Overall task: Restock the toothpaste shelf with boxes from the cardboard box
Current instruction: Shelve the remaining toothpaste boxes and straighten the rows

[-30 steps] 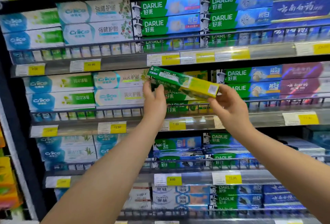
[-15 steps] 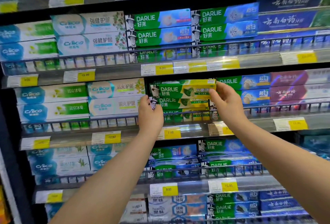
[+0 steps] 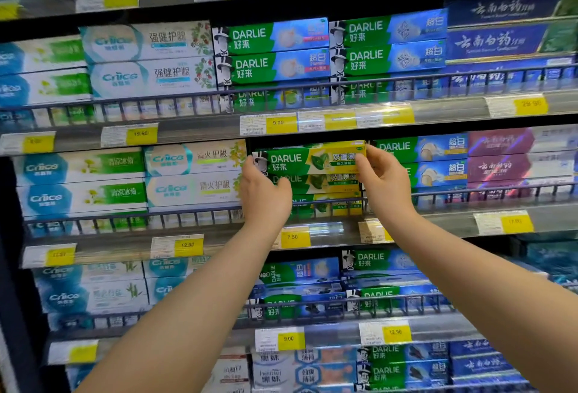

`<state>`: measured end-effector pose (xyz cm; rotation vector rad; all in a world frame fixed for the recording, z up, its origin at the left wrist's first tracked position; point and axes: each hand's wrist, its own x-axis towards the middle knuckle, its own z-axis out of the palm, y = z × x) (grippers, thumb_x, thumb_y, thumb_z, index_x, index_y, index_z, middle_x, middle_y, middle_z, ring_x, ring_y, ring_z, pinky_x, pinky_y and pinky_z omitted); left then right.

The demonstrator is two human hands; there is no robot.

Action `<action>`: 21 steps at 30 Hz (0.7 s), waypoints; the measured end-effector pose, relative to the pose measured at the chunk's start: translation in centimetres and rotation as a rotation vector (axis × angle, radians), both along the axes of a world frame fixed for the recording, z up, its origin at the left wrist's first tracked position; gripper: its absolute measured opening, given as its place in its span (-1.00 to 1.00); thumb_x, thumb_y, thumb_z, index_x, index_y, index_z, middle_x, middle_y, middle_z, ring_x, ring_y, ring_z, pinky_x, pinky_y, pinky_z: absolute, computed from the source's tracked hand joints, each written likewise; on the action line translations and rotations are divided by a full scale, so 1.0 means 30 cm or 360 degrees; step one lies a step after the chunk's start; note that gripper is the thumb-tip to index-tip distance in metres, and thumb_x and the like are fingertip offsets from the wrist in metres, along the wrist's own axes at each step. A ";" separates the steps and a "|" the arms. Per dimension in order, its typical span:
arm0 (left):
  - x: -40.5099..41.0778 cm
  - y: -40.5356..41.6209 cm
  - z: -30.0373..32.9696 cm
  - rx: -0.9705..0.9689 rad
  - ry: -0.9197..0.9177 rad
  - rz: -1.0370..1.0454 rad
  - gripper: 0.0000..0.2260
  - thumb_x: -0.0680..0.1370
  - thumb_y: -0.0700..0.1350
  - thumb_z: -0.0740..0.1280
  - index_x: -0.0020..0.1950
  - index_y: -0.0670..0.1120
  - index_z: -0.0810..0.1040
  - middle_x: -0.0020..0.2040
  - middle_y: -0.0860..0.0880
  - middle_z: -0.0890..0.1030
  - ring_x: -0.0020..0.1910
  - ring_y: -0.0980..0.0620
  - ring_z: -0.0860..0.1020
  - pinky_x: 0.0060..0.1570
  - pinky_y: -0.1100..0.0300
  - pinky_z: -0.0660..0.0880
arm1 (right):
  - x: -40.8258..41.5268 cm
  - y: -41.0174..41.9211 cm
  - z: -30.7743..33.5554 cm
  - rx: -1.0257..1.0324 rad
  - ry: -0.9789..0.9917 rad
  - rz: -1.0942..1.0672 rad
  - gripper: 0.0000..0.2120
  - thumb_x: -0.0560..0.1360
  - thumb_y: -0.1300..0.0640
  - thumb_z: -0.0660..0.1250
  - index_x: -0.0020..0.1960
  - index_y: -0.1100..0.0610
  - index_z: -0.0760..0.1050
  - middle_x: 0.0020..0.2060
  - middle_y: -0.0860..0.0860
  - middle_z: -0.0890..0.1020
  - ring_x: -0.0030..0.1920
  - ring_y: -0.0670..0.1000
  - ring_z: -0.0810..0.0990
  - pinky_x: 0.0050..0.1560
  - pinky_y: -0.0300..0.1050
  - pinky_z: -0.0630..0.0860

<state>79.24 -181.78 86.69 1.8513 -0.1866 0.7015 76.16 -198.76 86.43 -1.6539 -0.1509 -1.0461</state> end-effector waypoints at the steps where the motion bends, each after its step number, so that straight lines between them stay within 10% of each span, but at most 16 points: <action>1: -0.006 -0.006 0.000 -0.0005 -0.0023 -0.0003 -0.37 0.53 -0.14 0.26 0.51 -0.04 0.01 0.47 -0.08 0.24 0.40 -0.12 0.29 0.38 -0.10 0.29 | 0.003 0.009 0.000 0.0009 -0.0006 -0.0024 -0.78 0.56 0.04 0.24 0.20 -0.01 0.47 -0.11 -0.19 0.54 0.01 0.01 0.57 0.08 -0.06 0.52; 21: 0.021 -0.027 -0.047 0.0364 -0.0064 0.0089 -0.46 0.55 -0.07 0.20 0.51 -0.08 0.12 0.49 -0.03 0.11 0.46 -0.06 0.14 0.38 0.06 0.18 | 0.082 0.024 0.016 0.0020 0.0023 -0.0436 -0.88 0.50 0.12 0.32 -0.11 0.09 0.37 -0.17 0.00 0.48 -0.18 -0.03 0.43 -0.26 -0.25 0.30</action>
